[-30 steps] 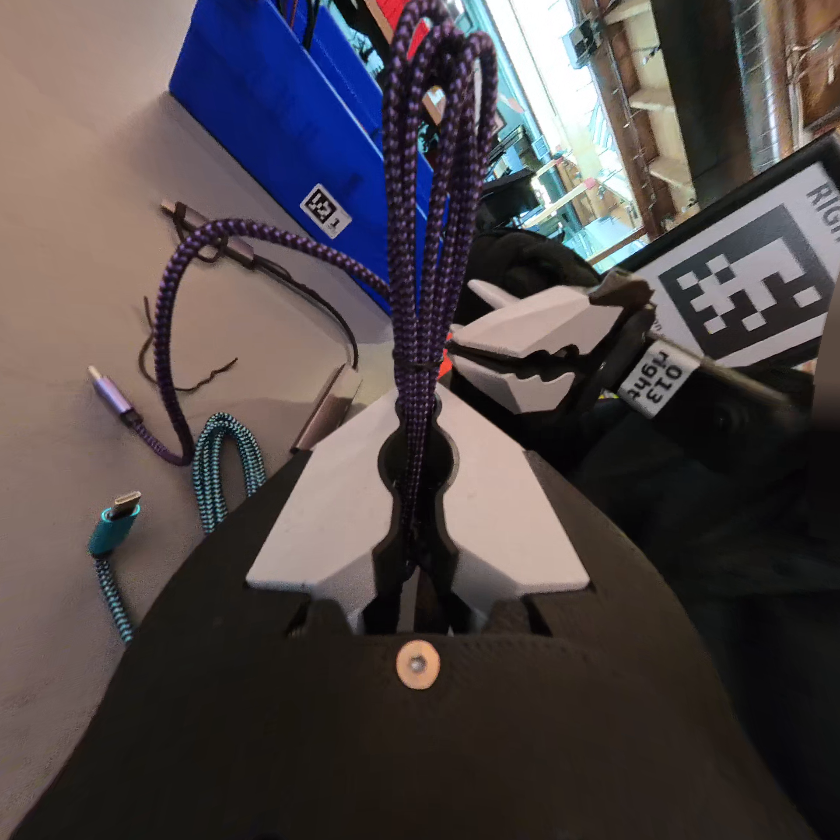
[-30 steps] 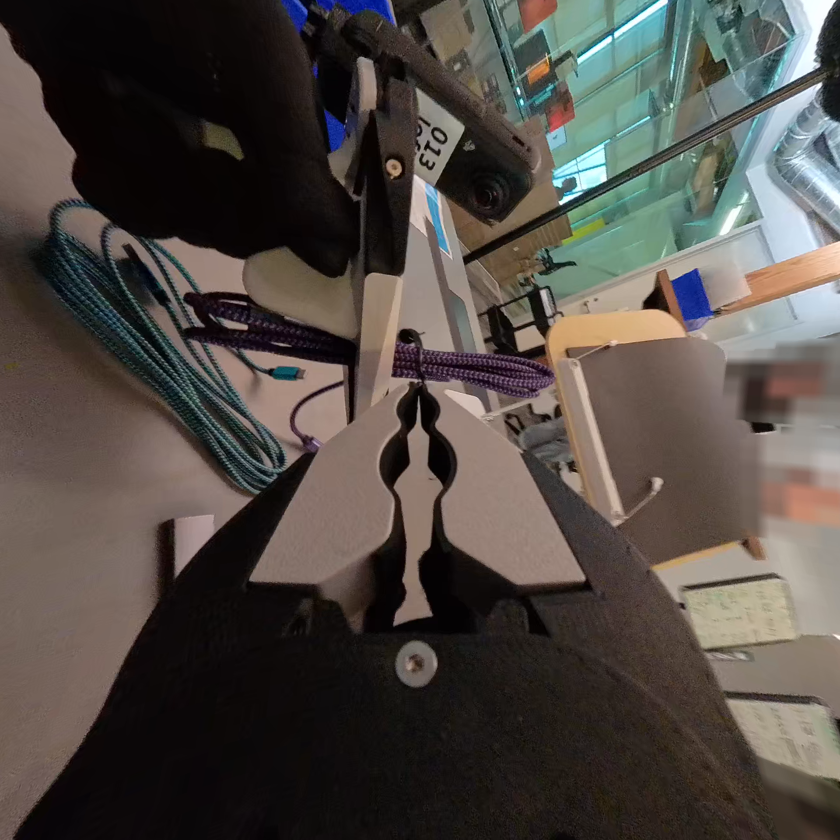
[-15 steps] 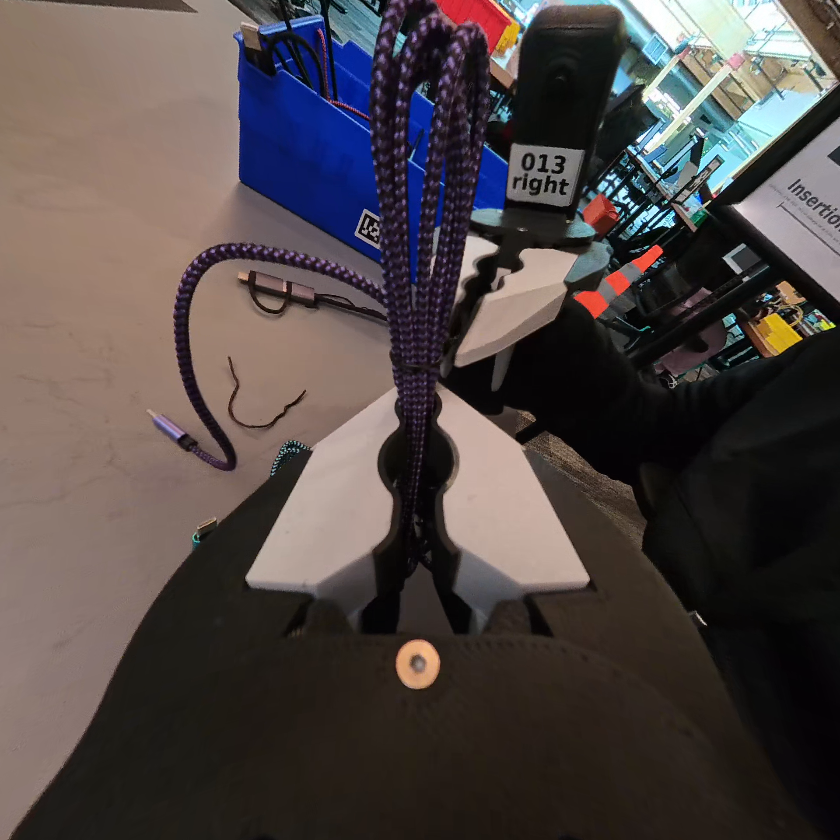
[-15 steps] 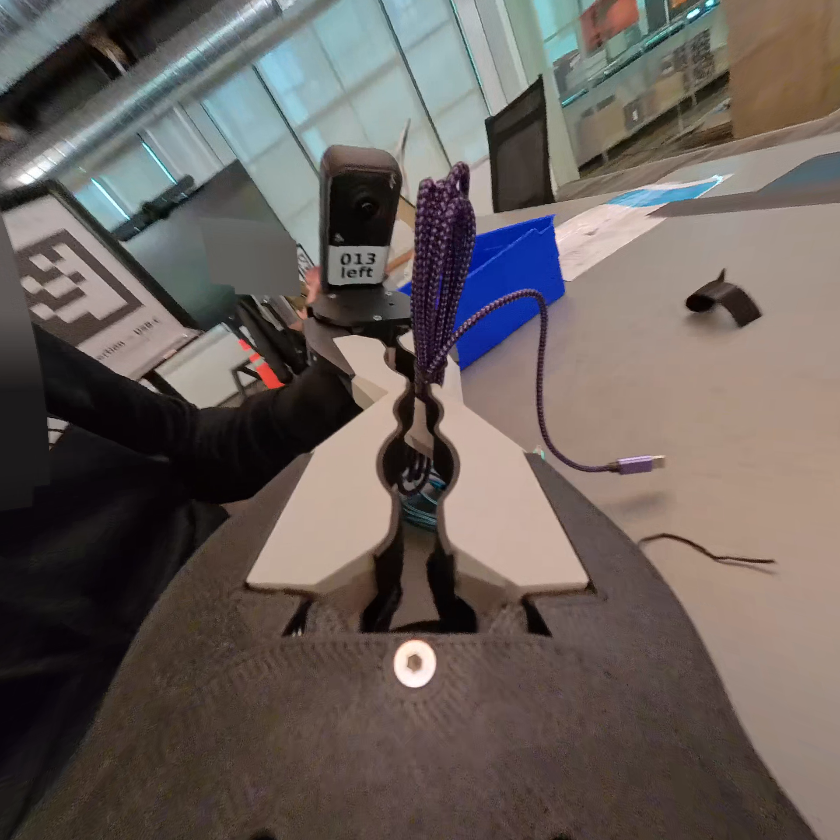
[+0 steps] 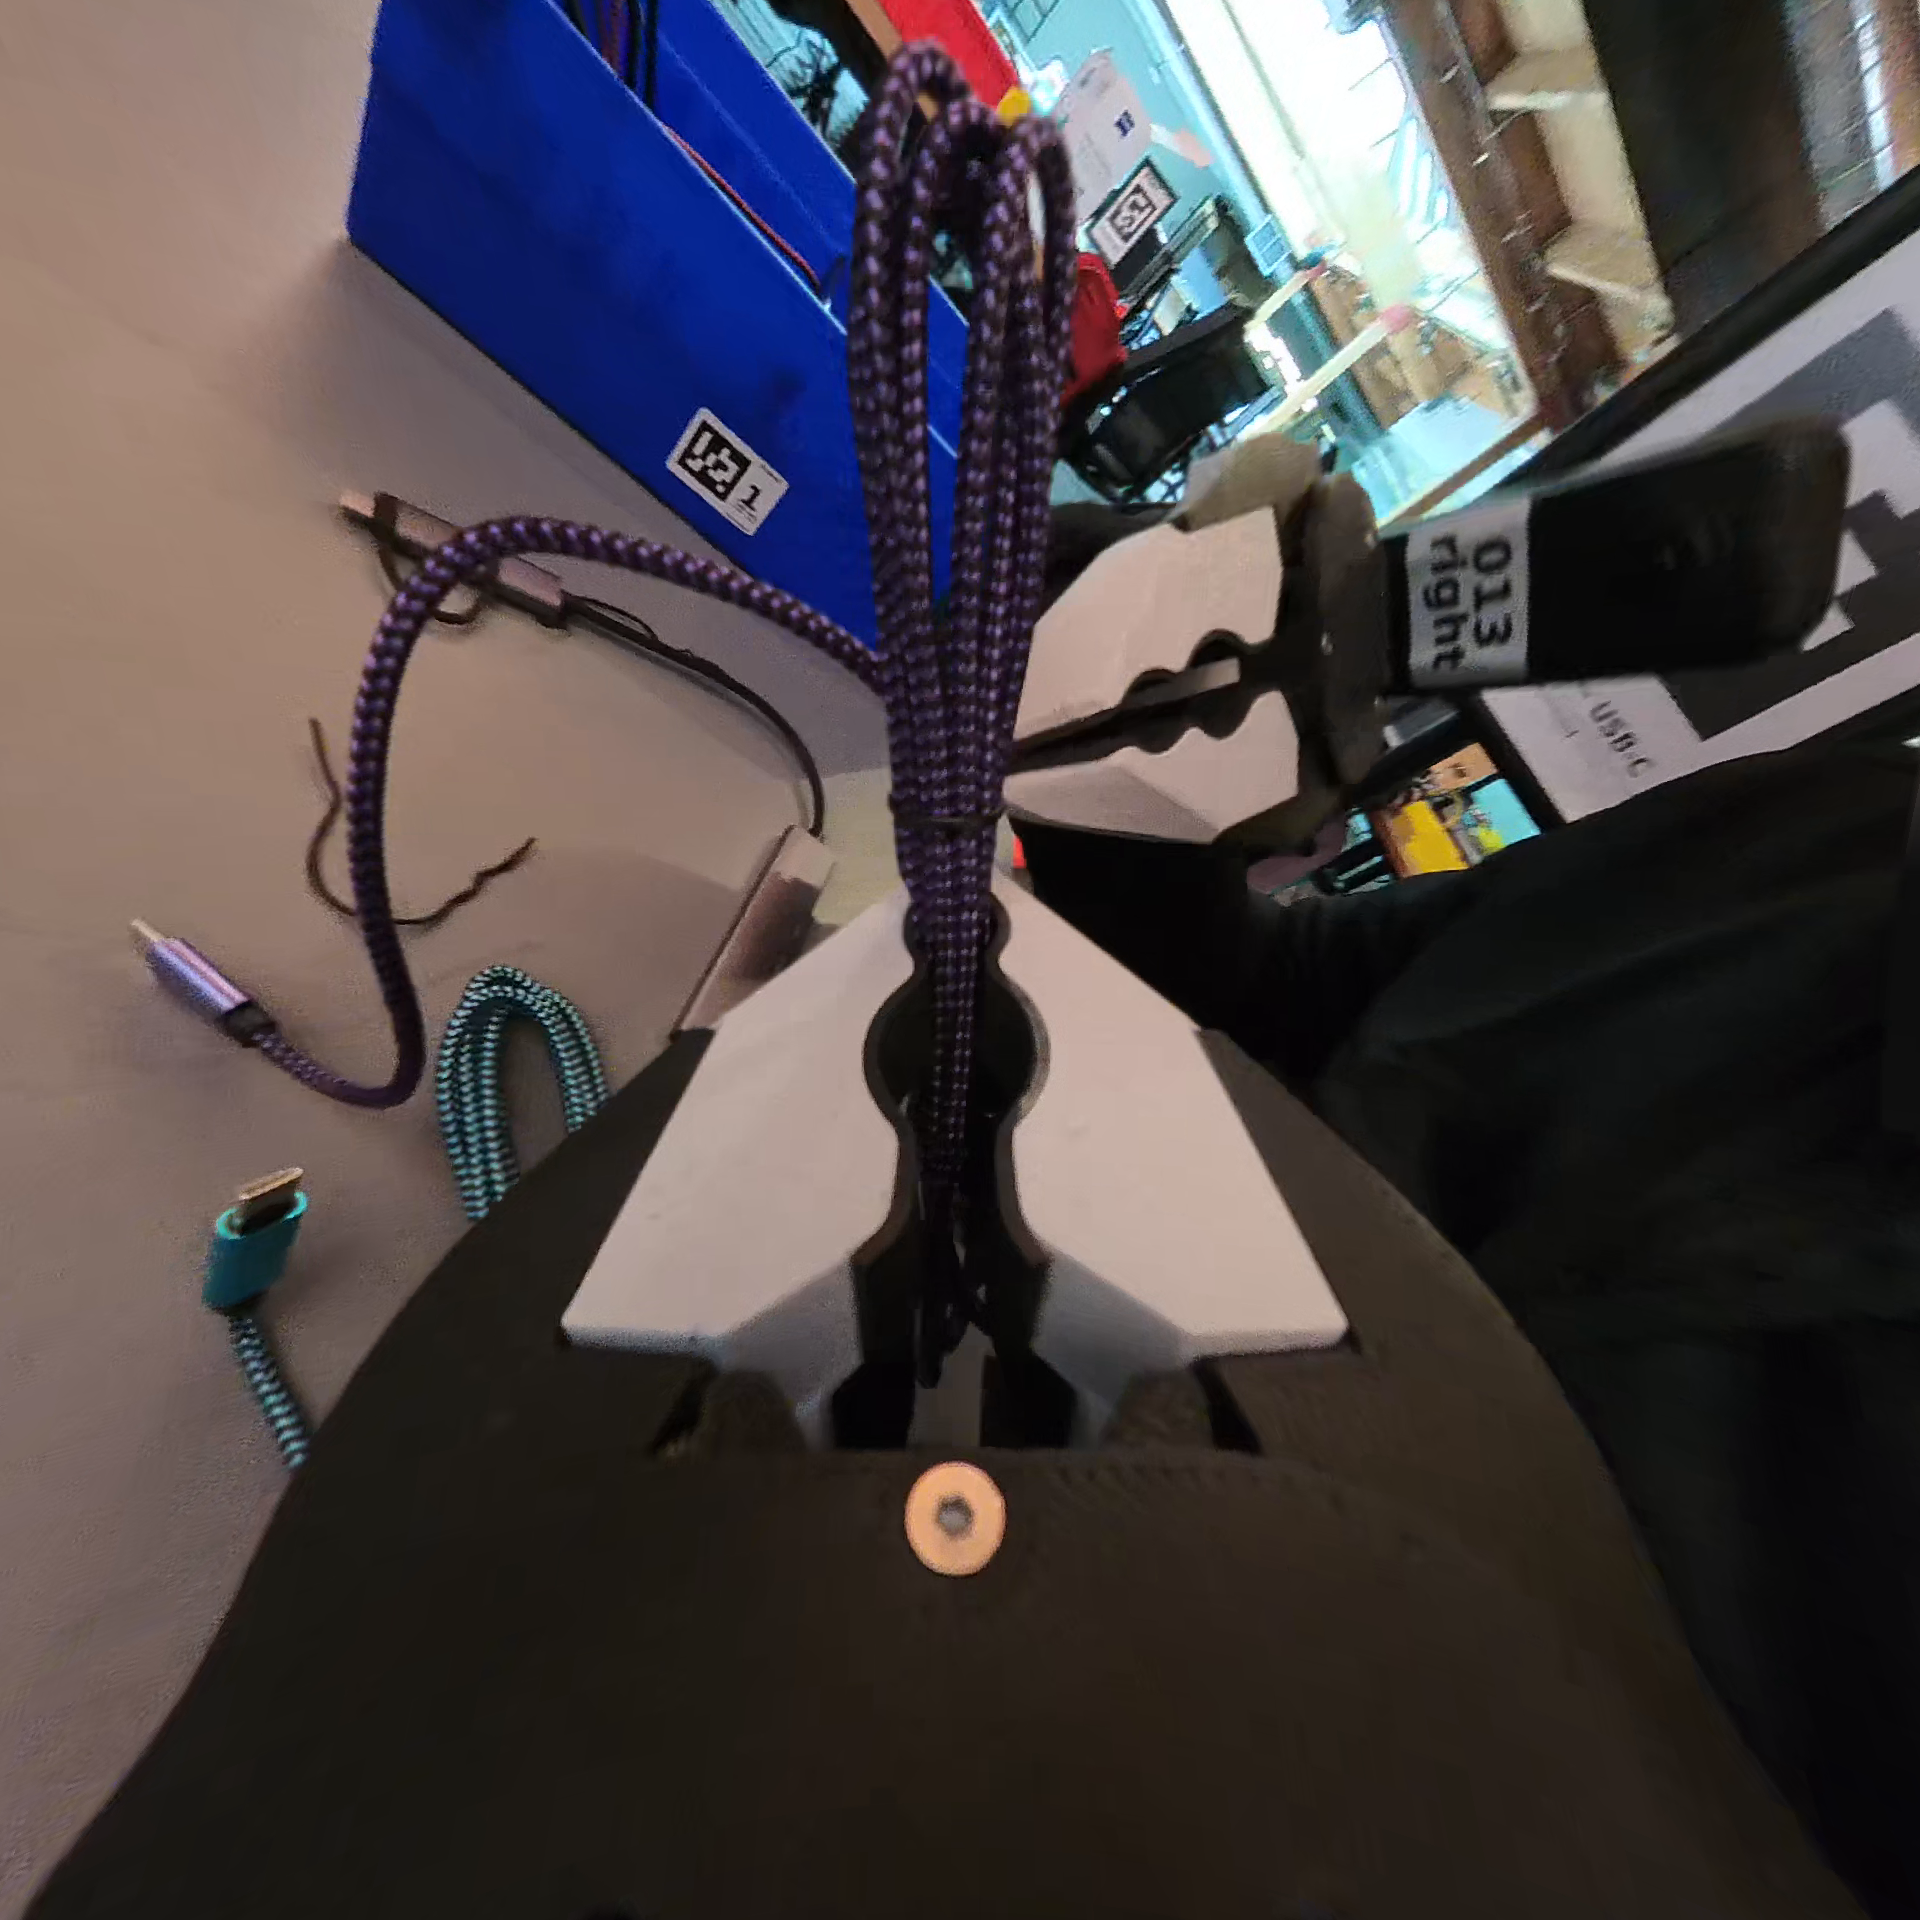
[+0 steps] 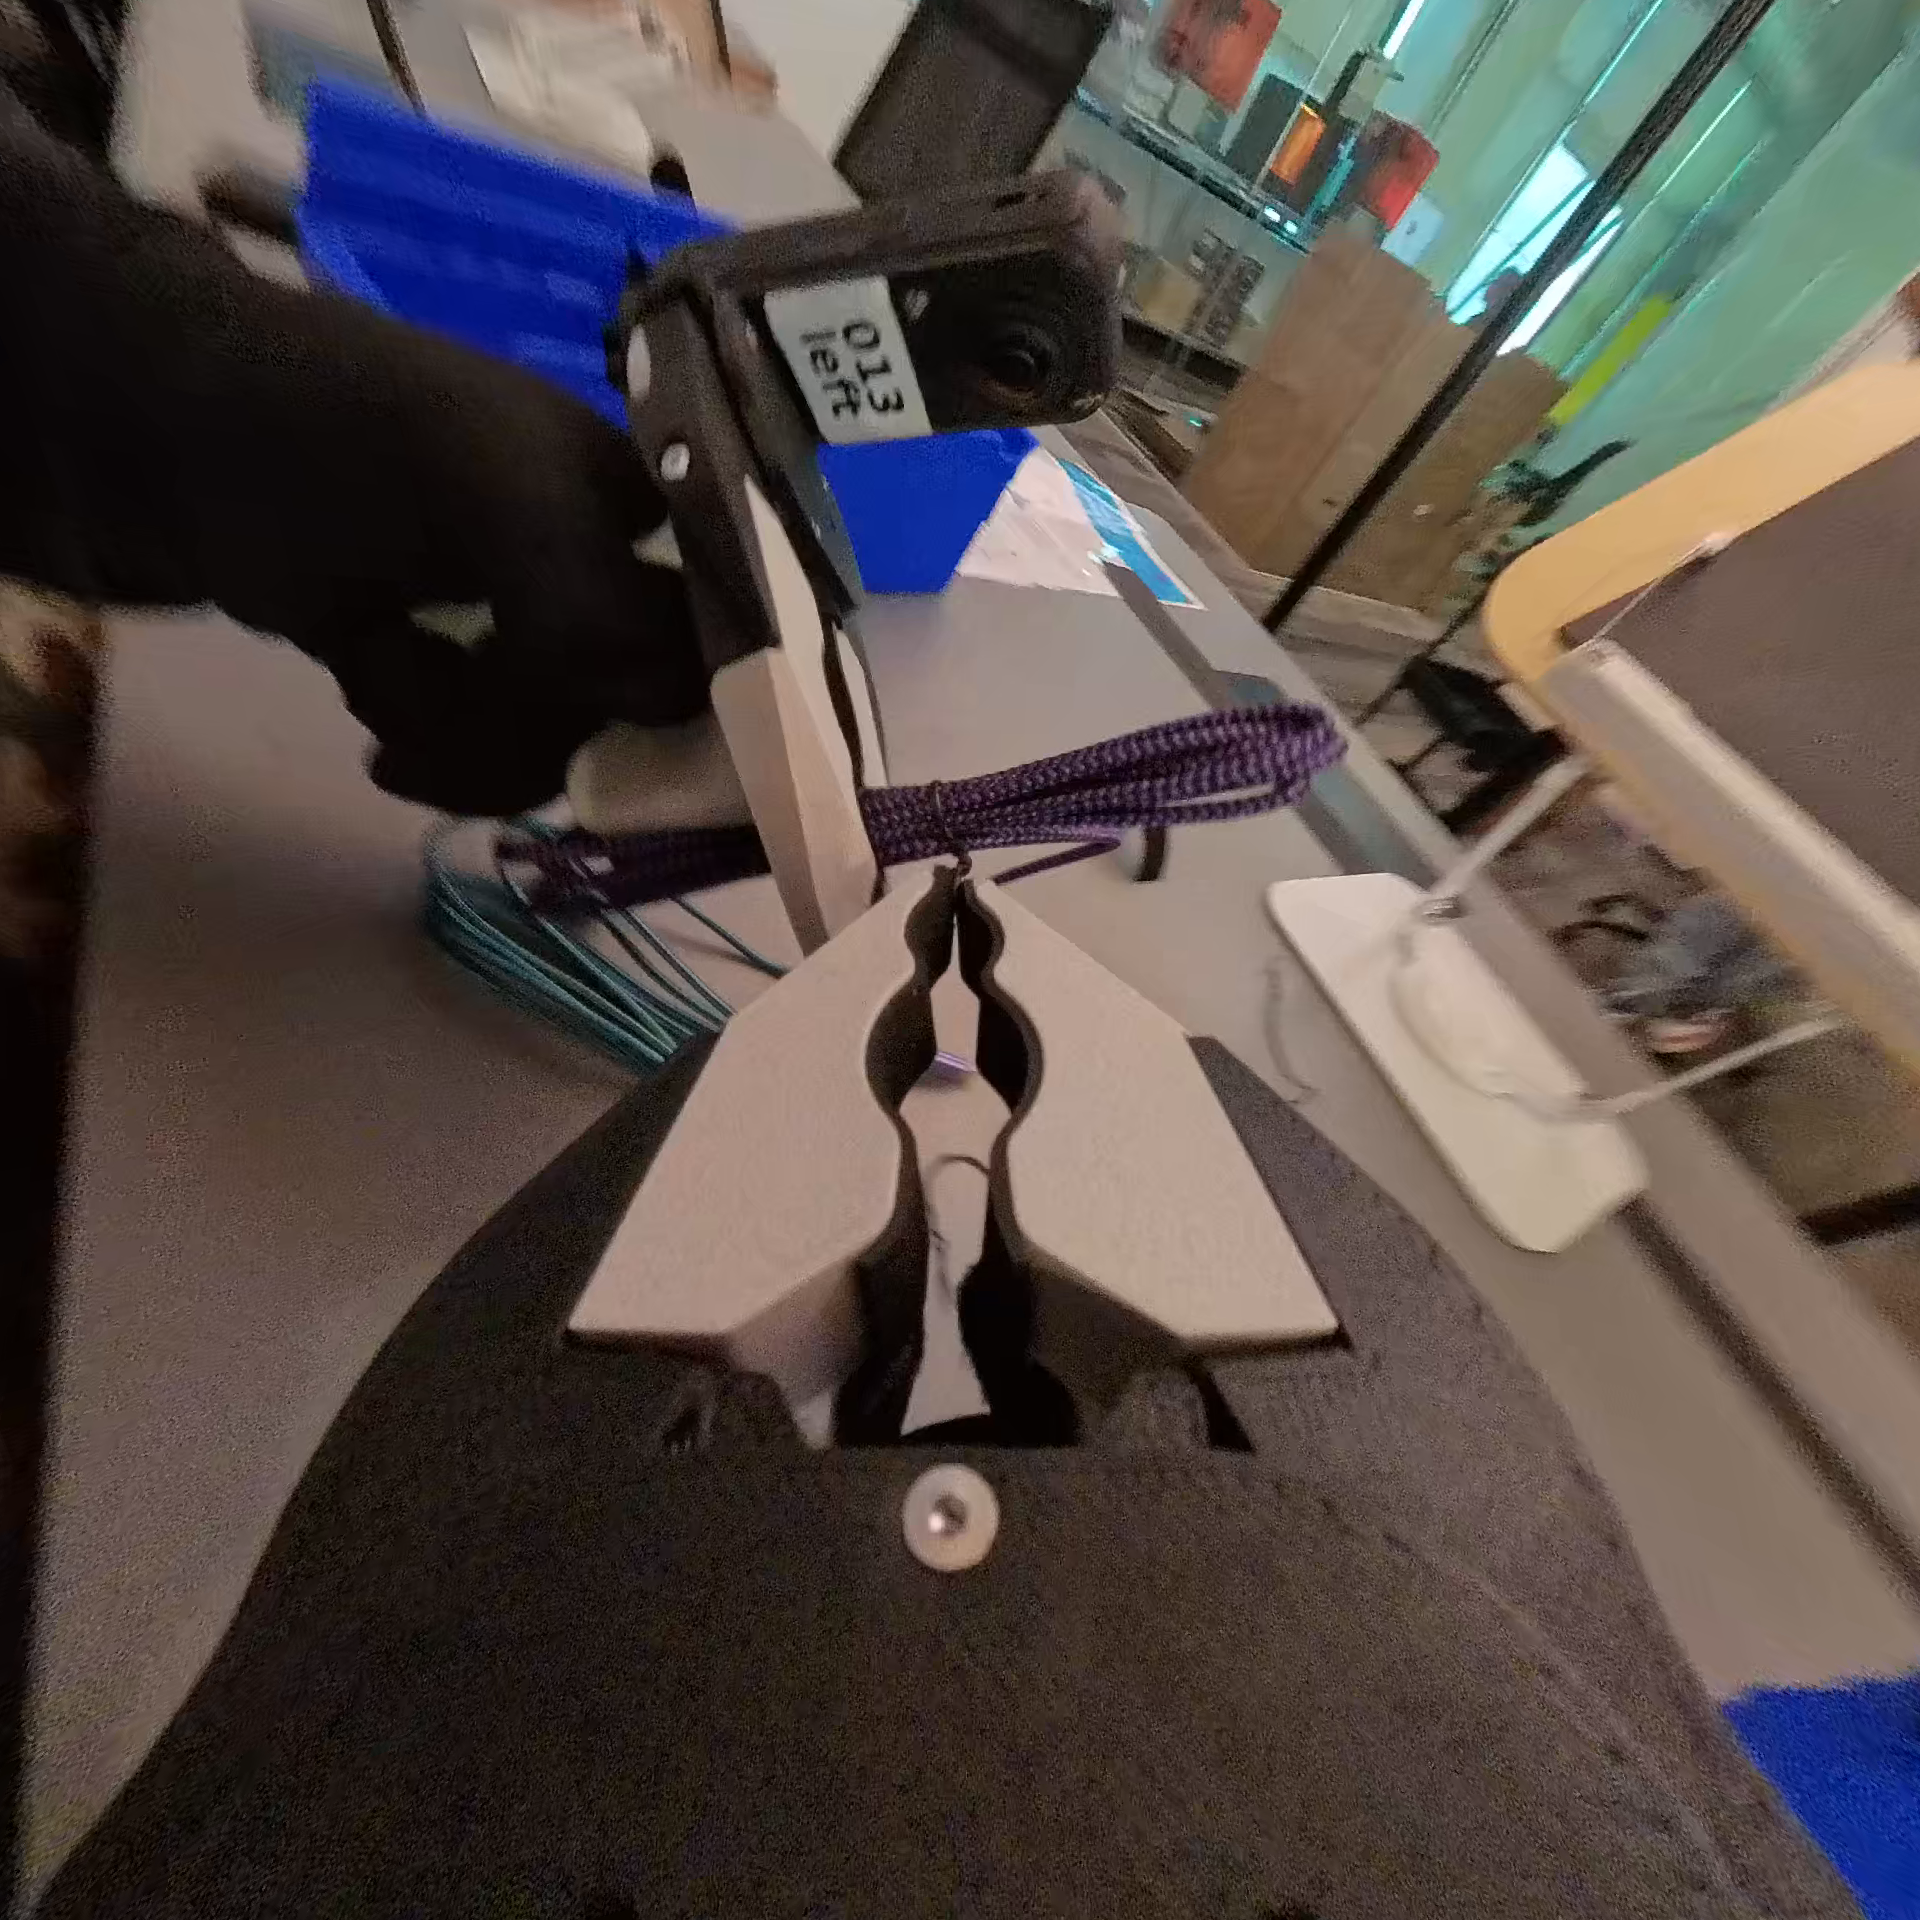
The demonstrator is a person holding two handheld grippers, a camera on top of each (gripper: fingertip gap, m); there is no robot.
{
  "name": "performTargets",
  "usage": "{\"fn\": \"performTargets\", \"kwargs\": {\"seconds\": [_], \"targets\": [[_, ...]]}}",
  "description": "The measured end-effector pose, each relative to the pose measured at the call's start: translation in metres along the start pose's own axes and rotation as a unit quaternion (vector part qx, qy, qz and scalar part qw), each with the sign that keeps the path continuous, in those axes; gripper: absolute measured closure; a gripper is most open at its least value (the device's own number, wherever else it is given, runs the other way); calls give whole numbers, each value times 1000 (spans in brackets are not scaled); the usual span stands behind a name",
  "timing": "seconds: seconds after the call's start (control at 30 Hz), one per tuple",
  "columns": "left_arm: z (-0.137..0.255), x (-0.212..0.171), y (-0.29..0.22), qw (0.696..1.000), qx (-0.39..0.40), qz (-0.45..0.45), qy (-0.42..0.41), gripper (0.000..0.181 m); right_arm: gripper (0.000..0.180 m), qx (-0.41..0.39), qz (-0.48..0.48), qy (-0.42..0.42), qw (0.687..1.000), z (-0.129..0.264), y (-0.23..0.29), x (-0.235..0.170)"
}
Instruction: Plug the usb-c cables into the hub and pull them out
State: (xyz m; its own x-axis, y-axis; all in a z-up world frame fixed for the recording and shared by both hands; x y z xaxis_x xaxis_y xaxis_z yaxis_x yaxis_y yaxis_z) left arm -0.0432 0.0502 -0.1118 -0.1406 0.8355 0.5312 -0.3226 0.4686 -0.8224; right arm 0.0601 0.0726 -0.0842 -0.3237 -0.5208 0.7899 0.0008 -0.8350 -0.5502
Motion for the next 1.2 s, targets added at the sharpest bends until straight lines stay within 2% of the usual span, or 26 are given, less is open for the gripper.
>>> {"fn": "performTargets", "kwargs": {"seconds": [0.07,0.13,0.23,0.3,0.37,0.47,0.57,0.73,0.83,1.2], "targets": [[-1,-1,-2,1000,-24,13,4,181,180,-22,81,19,996,3,3,2],[-2,-3,-4,999,-39,23,13,181,180,-51,195,47,978,6,7,3],[23,7,4,994,-70,68,-47,181,180,-119,249,123,953,21,-14,-9],[34,5,11,998,-23,45,-42,181,180,-113,184,73,974,35,-27,-7],[25,3,5,999,-26,36,-31,181,180,-72,119,35,990,26,-25,0],[16,3,-2,999,9,-27,-23,181,180,4,-74,-28,997,11,-25,-9],[16,4,-8,996,30,-76,-26,181,180,85,-280,-141,946,11,-26,-15],[14,4,-7,988,73,-133,-27,181,175,182,-432,-194,862,-2,-12,-22],[11,3,-9,983,88,-159,-27,181,172,203,-465,-218,834,-7,-7,-20],[9,2,-8,980,94,-176,-24,181,180,191,-471,-226,831,-7,-11,-22]]}}
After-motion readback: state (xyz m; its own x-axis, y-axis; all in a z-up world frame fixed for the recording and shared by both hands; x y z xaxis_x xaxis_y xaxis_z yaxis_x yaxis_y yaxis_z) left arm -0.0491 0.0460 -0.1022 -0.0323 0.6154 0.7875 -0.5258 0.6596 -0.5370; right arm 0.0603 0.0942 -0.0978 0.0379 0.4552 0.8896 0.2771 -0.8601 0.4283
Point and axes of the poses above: each gripper's, where its closed fingertips meet, z back along the fingers, x out of its top, y = z × x across the jaws, the point moved 7 cm from there along z, back along the fingers, and after that the axes turned 10 degrees about z, right-handed, at the moved point
